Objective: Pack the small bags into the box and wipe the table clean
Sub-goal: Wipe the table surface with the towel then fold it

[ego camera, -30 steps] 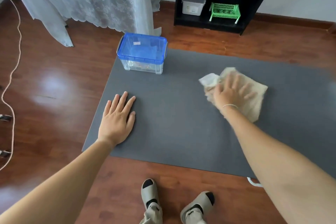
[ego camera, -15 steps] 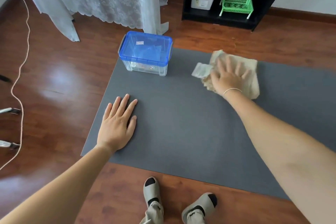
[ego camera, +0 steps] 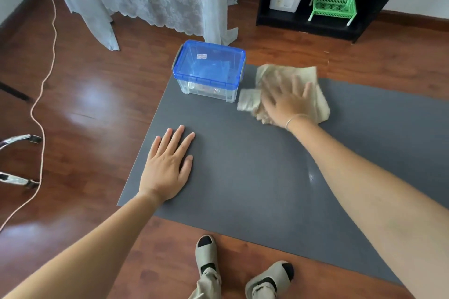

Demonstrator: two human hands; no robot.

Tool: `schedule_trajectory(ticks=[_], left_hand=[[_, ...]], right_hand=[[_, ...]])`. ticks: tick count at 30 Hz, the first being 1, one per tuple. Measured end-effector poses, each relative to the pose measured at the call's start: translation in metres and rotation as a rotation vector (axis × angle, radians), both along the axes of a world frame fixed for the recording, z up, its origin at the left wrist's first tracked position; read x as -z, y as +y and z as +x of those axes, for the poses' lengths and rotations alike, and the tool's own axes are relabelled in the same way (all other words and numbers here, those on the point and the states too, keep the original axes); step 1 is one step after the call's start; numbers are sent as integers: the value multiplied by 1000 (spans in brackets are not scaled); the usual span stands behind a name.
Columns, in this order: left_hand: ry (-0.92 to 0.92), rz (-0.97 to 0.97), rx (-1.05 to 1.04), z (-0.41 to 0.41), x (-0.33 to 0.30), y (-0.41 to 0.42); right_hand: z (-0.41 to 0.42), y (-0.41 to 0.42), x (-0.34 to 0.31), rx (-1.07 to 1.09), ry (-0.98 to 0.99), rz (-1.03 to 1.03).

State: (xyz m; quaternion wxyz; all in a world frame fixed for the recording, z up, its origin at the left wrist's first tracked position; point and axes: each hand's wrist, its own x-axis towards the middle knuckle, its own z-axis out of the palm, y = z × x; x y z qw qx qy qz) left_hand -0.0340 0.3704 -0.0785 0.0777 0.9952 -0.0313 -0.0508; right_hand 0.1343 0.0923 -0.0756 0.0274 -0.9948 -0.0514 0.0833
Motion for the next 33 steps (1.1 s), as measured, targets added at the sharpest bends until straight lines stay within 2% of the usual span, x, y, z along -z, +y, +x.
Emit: schedule_trajectory(ticks=[3,5,6,8,10,11,12,14,17,18,20,21,23,24,26,28,29,30,31,33], left_hand=[[-3,-9,1,0,0,0],[-5,-29,1,0,0,1],[-7,-37,2,0,1,1],[-11,-38,5,0,1,0],[-15,-24,3,-1,1,-1],[-15,-18,5,-1,1,-2],[-15,-16,7,-1,0,-2],[-13,-17,10,-1,0,-2],[12,-33,23,-1,1,1],[24,-46,22,1,2,2],[28,-74,30,2,3,4],[23,-83,34,2,2,4],[16,-81,41,2,2,4],[13,-76,43,1,2,3],[3,-64,46,0,2,1],[-2,-46,47,-1,2,0],[-3,-37,47,-1,2,0],[-4,-30,49,-1,2,0],[-5,-29,51,0,3,0],[2,-43,56,0,3,2]], right_hand=[[-68,-18,1,-300,-8,-10],[-104,-70,3,-360,-16,-41],[-114,-104,2,-263,-26,-61],[-126,-171,-3,174,-16,-84],[-126,-194,-12,612,26,-10],[-126,-182,-14,717,44,25],[-128,-156,-15,718,48,27],[-142,-83,-10,505,71,46],[-209,37,-3,-157,-17,61],[-234,57,-3,-357,1,73],[-261,44,-3,-528,5,92],[-264,18,-4,-520,-32,69],[-260,-49,-2,-308,-76,14],[-255,-87,-1,-129,-64,-28],[-240,-140,-6,364,52,-54],[-218,-142,-13,694,65,54],[-207,-123,-14,750,33,91],[-198,-97,-15,713,14,109],[-194,-64,-13,596,26,119],[-208,14,-11,206,39,144]])
